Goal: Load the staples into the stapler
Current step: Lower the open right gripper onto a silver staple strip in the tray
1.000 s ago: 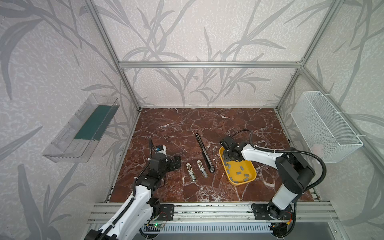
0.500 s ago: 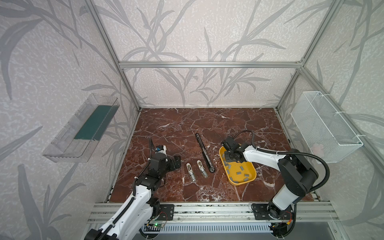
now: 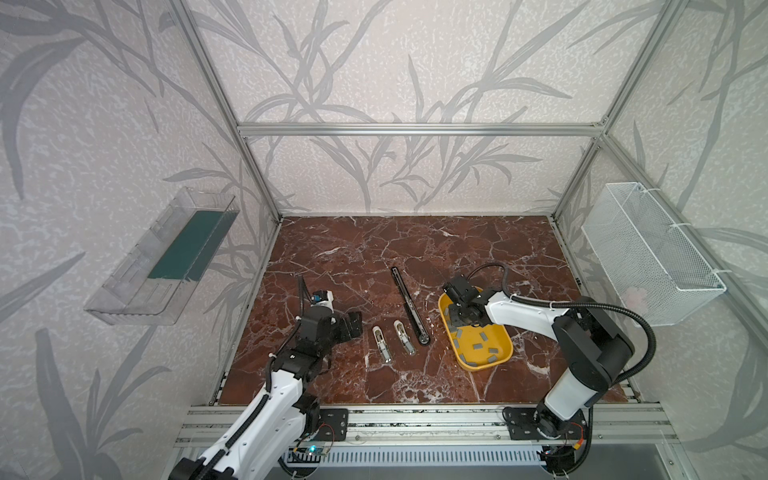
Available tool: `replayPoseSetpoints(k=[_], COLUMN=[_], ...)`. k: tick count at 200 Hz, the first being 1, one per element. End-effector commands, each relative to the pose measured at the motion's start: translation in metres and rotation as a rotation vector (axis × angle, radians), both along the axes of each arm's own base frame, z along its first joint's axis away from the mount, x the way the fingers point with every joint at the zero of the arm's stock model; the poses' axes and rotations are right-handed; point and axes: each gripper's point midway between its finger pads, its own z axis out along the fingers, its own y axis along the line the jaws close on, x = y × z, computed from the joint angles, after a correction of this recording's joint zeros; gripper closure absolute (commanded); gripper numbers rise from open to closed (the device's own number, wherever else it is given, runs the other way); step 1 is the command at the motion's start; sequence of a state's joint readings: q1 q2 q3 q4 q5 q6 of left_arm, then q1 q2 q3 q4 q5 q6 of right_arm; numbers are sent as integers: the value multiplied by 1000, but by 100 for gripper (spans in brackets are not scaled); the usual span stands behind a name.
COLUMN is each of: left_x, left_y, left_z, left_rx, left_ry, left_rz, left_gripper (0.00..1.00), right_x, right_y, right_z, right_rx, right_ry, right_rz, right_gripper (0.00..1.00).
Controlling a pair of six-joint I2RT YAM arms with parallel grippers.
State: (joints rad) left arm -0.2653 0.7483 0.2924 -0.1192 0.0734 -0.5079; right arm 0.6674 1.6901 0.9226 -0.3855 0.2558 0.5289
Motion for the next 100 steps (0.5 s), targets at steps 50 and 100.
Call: replayPoseSetpoints(k=[50, 100], left_x=[6, 7], left_y=[-2, -13], left_z=[14, 18], left_rx=[-4, -40], left_ry=[-46, -66], left_rz=[-8, -64], left_gripper=[1, 1], right_x=[-14, -9], right_y=[-11, -13], right_z=[-26, -20], right_rx=[-26, -39], right_ry=[58, 22], right_rz=[-24, -21], right_gripper=[84, 86])
